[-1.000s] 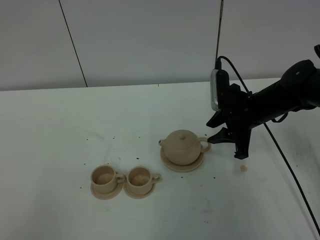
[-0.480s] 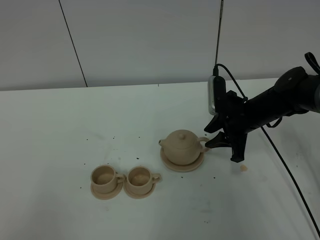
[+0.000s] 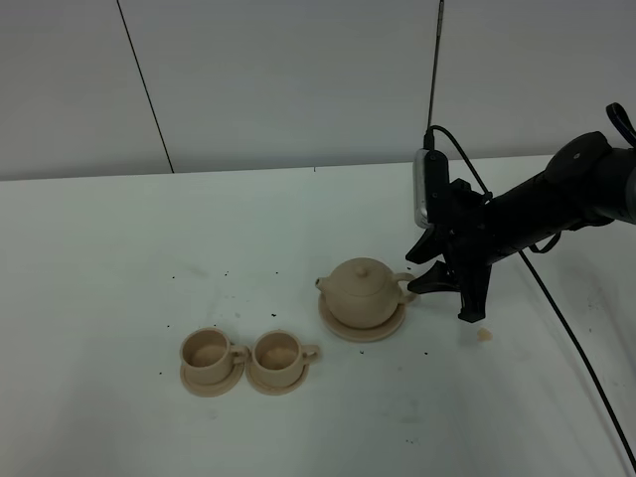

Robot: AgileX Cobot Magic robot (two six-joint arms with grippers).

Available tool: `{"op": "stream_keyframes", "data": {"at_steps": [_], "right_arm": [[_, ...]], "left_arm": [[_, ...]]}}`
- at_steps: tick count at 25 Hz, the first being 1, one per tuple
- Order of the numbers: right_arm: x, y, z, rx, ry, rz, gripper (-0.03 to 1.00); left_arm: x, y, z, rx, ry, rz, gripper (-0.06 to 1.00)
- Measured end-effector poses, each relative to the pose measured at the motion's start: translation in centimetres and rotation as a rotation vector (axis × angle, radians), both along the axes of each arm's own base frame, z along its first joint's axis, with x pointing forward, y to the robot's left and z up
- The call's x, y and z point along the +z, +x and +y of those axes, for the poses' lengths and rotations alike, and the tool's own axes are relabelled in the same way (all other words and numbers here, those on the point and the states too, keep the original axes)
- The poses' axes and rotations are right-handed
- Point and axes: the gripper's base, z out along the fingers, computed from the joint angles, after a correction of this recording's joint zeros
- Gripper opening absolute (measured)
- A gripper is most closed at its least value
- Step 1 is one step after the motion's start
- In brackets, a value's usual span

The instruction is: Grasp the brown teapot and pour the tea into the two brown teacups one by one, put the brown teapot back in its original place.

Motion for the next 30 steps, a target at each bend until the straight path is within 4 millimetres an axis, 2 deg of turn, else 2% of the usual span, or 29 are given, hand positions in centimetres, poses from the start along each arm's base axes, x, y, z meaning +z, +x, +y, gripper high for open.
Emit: {"op": "stream_keyframes", "data": {"at_steps": [7,12,19,30], "right_arm": [[0.0,0.0,0.0,0.000,0.000,0.000,0.37],[-0.8,0.0,0.0,0.002,-0.002,0.020,0.37],[0.2,0.6,0.3,0.016,0.011,-0.006,0.35],[0.3,0.6,0.3,0.026,0.015,0.001,0.34]], "left_arm": [[0.0,0.0,0.0,0.000,0.000,0.000,0.23],[0.0,0.0,0.0,0.000,0.000,0.000,0.23],[0.0,0.0,0.0,0.000,0.000,0.000,0.23],[0.0,0.0,0.0,0.000,0.000,0.000,0.23]]}}
